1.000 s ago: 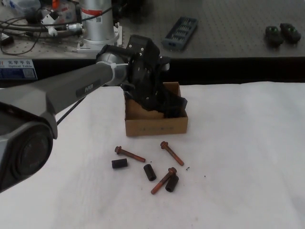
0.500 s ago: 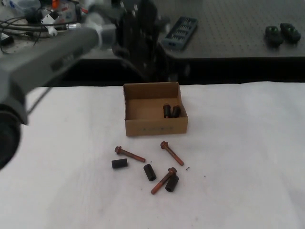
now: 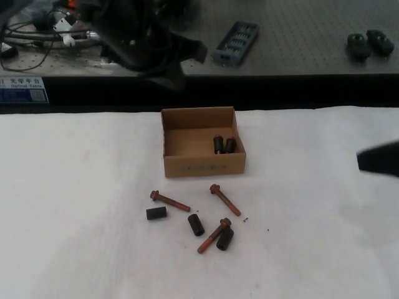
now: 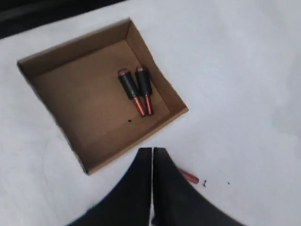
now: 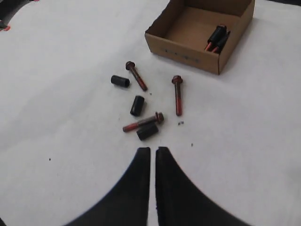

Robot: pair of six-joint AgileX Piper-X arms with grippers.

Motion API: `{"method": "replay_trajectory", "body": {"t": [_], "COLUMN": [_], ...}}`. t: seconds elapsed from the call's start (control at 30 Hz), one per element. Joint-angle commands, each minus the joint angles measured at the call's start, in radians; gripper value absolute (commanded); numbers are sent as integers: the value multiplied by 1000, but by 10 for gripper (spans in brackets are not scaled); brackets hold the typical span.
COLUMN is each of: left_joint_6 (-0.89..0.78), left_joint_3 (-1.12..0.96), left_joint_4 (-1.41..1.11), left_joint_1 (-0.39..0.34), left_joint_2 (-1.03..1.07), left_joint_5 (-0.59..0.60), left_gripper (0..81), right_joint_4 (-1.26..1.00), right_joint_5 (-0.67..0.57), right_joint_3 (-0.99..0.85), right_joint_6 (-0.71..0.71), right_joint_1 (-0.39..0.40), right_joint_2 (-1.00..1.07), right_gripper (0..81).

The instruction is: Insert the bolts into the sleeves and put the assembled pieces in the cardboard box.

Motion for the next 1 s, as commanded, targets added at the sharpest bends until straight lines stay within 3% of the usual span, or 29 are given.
{"method": "replay_trajectory", "body": {"t": [0.0,0.27,0.43,0.67,0.97], "left_joint_6": [-20,-89,-98,-135,-179], "left_joint_3": [221,745,959,1190,1390], "left_joint_4": [-77,-340,-354,-360,-303], "left_joint_1": [3,6,11,56,96], "left_joint_2": [-126,-460,-658,-924,-1267], "left_joint_5": [8,-23,-133,-135,-135], "left_gripper": [6,6,6,6,6], "right_joint_4": [-9,23,33,135,134], "right_joint_5": [-21,54,81,247,387], "right_joint_3": [-135,-281,-382,-582,-836], "right_joint_6": [-7,-124,-172,-320,-468], "right_joint_1": [40,163,259,375,481], "right_joint_2": [135,333,490,715,979], "right_gripper": [37,37,1,274,215]}}
